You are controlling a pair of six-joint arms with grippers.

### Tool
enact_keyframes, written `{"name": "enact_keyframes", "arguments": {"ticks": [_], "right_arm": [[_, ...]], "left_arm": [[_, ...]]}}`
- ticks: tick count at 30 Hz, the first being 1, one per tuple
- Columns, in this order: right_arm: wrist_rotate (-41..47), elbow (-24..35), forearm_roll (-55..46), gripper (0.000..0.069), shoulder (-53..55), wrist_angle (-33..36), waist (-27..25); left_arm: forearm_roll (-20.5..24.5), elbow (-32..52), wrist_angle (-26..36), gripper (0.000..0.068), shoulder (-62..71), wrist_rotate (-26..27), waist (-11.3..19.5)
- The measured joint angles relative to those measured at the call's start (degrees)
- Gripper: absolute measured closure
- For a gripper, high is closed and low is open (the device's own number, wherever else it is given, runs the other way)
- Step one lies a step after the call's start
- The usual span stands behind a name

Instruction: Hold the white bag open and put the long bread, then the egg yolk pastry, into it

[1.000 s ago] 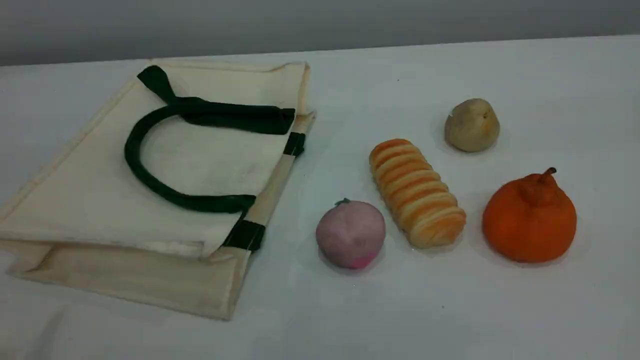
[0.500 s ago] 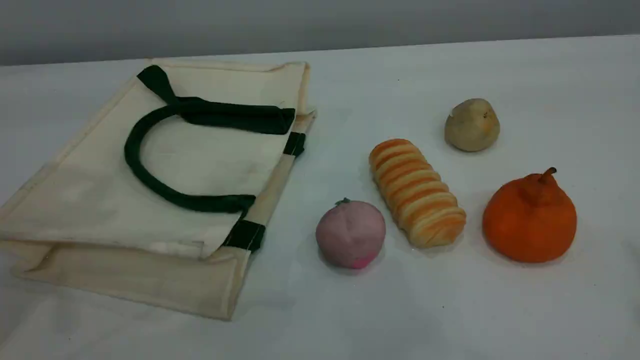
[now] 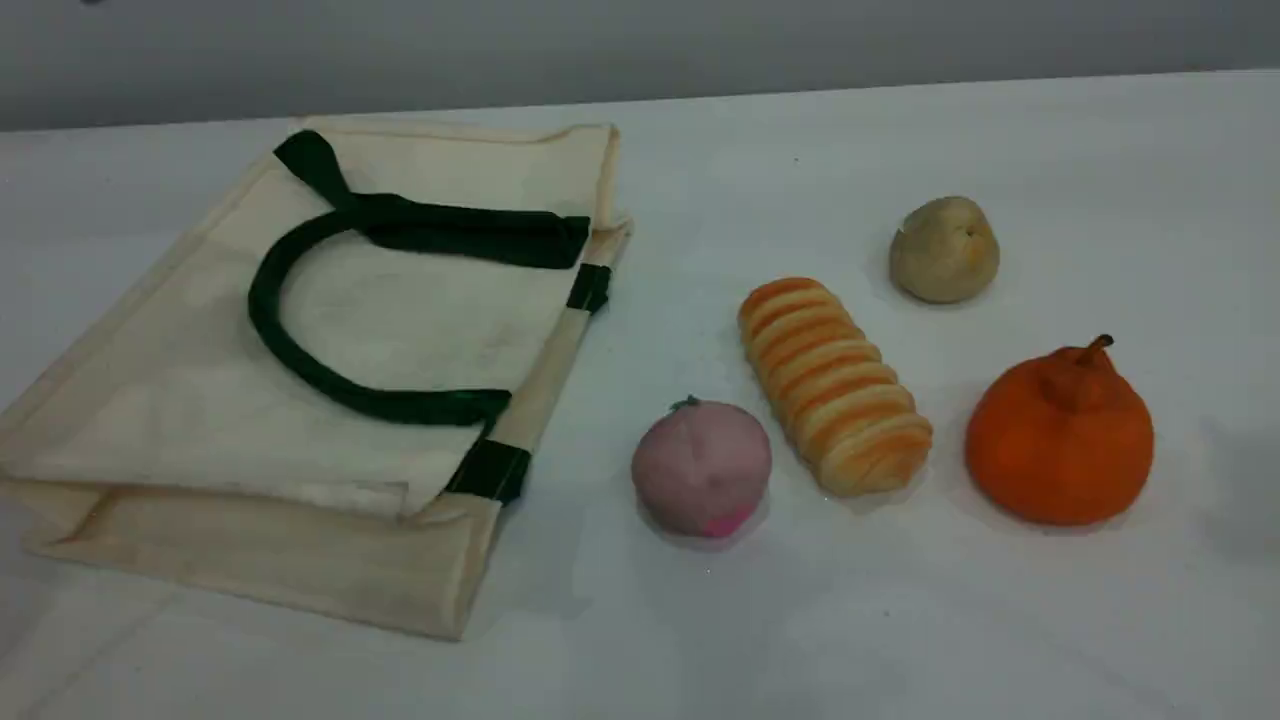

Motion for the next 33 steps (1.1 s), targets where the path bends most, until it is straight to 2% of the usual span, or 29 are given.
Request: {"name": "enact_keyframes", "arguments": {"ticks": [9, 18, 33], "right_arm": [[0.0, 0.0, 0.0, 0.0148, 4.54, -1.92, 0.0], [0.0, 0.0, 0.0, 0.0148, 7.65, -2.17, 0.0], [0.0, 0.0, 0.0, 0.0148, 7.65, -1.88, 0.0]], "left_arm": [[-0.44, 0.0, -1.99, 0.0176, 8.65, 0.0, -0.17], [0.73, 0.0, -5.14, 0.0176, 13.84, -0.15, -3.85], [0.89, 0.0, -8.87, 0.0176, 22.81, -0.41, -3.85]]}}
